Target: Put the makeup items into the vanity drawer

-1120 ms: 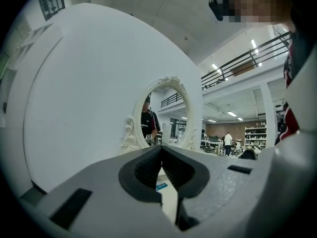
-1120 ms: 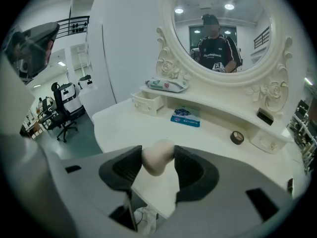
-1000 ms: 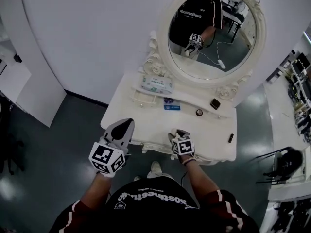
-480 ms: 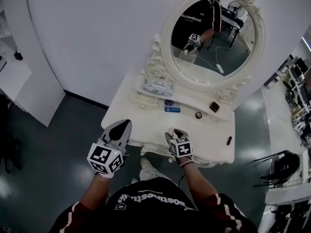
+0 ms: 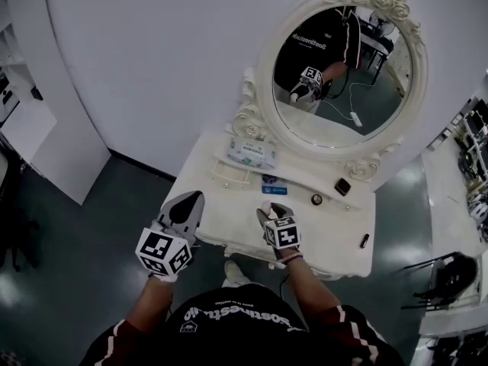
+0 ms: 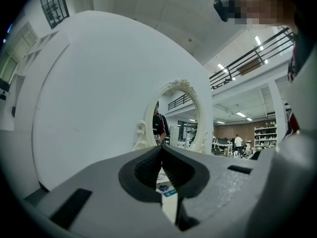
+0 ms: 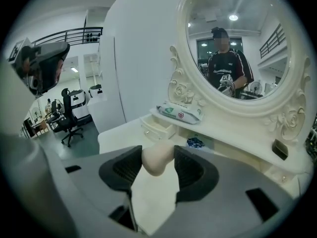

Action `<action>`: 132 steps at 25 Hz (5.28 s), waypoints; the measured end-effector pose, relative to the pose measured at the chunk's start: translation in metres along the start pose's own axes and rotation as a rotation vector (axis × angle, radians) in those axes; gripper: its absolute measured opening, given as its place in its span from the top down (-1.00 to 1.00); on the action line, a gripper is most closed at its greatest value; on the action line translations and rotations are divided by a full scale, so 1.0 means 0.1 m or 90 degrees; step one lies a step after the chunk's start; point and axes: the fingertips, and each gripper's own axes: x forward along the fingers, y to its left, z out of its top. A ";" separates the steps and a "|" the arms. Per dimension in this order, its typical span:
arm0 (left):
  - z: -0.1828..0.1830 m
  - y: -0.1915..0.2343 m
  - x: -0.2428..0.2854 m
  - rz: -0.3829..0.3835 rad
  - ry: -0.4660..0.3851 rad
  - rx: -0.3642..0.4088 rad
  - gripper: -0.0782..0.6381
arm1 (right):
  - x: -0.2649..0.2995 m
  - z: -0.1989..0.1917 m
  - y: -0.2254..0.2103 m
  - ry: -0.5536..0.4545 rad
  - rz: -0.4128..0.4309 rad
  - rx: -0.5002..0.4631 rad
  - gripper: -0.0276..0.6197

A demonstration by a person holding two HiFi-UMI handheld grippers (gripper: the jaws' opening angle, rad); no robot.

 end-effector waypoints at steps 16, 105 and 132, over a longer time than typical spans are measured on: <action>0.01 0.33 0.42 0.064 0.015 0.013 0.76 | 0.76 0.56 -0.07 -0.008 0.082 -0.047 0.26; -0.05 -1.02 0.26 -0.147 0.023 -0.002 0.76 | -1.57 -0.18 -0.55 -0.100 -0.155 0.084 0.14; 0.35 -1.94 0.28 -0.117 -0.038 0.088 0.76 | -3.60 0.62 -0.80 -0.365 -0.203 0.063 0.45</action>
